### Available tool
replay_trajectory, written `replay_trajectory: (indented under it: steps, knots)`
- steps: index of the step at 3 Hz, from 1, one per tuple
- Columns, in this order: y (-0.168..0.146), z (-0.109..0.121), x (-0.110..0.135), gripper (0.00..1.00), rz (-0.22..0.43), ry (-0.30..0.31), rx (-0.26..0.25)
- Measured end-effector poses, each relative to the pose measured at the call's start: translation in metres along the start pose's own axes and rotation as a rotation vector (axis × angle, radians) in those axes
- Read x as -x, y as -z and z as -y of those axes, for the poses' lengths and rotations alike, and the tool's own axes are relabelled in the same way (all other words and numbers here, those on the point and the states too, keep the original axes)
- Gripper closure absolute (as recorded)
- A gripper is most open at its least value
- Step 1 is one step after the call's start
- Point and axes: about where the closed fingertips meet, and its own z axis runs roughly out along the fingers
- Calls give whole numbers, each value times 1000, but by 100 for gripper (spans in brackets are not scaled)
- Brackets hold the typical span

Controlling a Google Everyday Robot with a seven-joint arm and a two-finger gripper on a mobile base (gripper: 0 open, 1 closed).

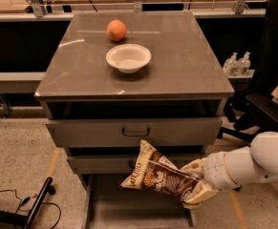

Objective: Place brown chip bag into bottom drawer

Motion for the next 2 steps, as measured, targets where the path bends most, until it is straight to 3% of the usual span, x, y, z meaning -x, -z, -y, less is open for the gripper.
replay_trajectory:
  steps: [2]
  knots:
    - [-2, -1, 1, 36, 2, 2, 5]
